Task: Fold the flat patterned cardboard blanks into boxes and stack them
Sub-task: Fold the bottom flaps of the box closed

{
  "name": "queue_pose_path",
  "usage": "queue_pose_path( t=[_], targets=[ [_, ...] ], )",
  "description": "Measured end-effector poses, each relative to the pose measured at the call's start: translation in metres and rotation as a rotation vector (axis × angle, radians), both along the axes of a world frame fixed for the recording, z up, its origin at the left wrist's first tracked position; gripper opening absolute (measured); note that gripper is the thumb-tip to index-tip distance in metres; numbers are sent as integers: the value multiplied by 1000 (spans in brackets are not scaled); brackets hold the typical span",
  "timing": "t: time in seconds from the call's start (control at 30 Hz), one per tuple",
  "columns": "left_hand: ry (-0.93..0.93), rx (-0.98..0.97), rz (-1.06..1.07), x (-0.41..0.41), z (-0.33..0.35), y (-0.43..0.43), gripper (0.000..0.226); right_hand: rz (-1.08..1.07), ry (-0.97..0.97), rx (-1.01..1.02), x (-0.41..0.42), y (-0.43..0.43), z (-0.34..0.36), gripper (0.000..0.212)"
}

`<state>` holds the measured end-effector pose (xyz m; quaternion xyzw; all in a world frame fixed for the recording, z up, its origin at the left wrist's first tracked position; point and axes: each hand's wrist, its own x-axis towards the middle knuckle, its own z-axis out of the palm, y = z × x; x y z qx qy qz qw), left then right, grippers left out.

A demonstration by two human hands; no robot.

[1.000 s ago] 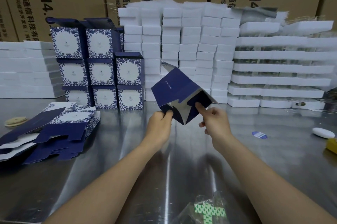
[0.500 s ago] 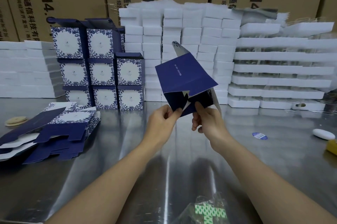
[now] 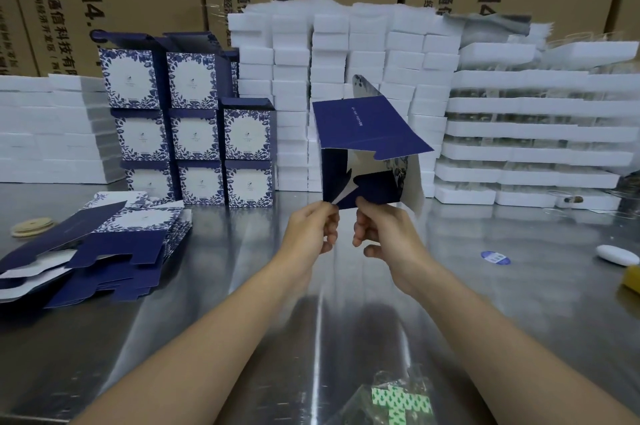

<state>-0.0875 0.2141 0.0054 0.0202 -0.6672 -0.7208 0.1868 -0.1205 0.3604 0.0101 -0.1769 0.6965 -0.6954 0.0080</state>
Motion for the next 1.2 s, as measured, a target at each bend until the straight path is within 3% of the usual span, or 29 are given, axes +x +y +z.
queue_pose_path(
  t=[0.17, 0.47, 0.9, 1.2],
  targets=[
    [17, -3, -27, 2, 0, 1, 31, 62, -38, 20, 7, -5, 0, 27],
    [0, -43, -112, 7, 0, 8, 26, -49, -81, -140, 7, -6, 1, 20],
    [6, 133, -5, 2, -1, 5, 31, 22, -107, -120, 10, -7, 2, 26],
    [-84, 106, -149, 5, -1, 6, 23, 4, -96, -115, 11, -6, 4, 32]
  ],
)
